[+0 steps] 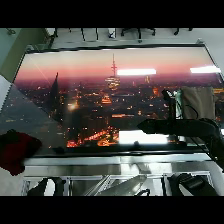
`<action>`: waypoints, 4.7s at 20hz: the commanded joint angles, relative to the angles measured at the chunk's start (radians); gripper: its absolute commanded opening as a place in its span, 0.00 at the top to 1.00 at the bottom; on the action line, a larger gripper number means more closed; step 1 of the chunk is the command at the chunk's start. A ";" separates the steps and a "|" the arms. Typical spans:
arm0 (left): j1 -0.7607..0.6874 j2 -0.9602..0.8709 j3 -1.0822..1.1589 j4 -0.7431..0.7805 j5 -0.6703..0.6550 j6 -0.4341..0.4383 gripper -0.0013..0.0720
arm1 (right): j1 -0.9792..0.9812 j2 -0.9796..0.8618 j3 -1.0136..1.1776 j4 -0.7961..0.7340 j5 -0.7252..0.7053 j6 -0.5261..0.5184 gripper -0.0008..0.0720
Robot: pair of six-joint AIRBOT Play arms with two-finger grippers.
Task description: Fold the shirts.
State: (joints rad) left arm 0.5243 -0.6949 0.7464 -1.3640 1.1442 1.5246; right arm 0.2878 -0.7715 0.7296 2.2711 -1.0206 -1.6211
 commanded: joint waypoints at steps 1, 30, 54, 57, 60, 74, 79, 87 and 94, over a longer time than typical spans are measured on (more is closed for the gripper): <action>0.106 -0.222 0.000 0.055 -0.072 -0.006 0.02 | -0.001 -0.006 0.000 0.000 0.000 0.000 0.96; -0.576 -0.137 0.349 -0.624 -0.039 0.110 0.96 | -0.001 -0.010 0.000 0.000 0.000 0.000 0.96; -0.726 -0.138 -0.303 -0.837 -0.274 -0.014 0.02 | -0.068 -0.361 -0.013 0.077 0.019 -0.143 0.43; -0.902 -0.250 -0.336 -0.884 -0.431 -0.015 0.02 | 0.063 -0.493 -0.011 0.101 0.142 -0.168 0.43; -1.008 -0.382 -0.285 -0.879 -0.490 -0.015 0.02 | 0.144 -0.577 0.008 0.102 0.208 -0.168 0.43; -0.958 -0.538 -0.078 -0.826 -0.407 -0.006 0.83 | 0.210 -0.749 0.162 0.106 0.296 -0.190 0.50; -0.958 -0.484 -0.078 -0.826 -0.414 -0.004 0.96 | 0.257 -0.774 0.194 0.109 0.298 -0.238 0.97; -0.863 -0.104 0.269 -0.754 -0.321 0.011 0.96 | 0.126 -0.505 0.620 0.105 0.185 -0.243 0.97; -0.808 -0.163 1.298 -0.748 -0.171 0.012 0.96 | 0.057 -0.276 1.409 0.024 0.147 -0.265 0.97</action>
State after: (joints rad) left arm -0.2970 -0.8051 1.6497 -2.1204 0.8822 1.5375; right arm 0.3603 -1.1160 1.8538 2.3520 -0.8585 -1.8793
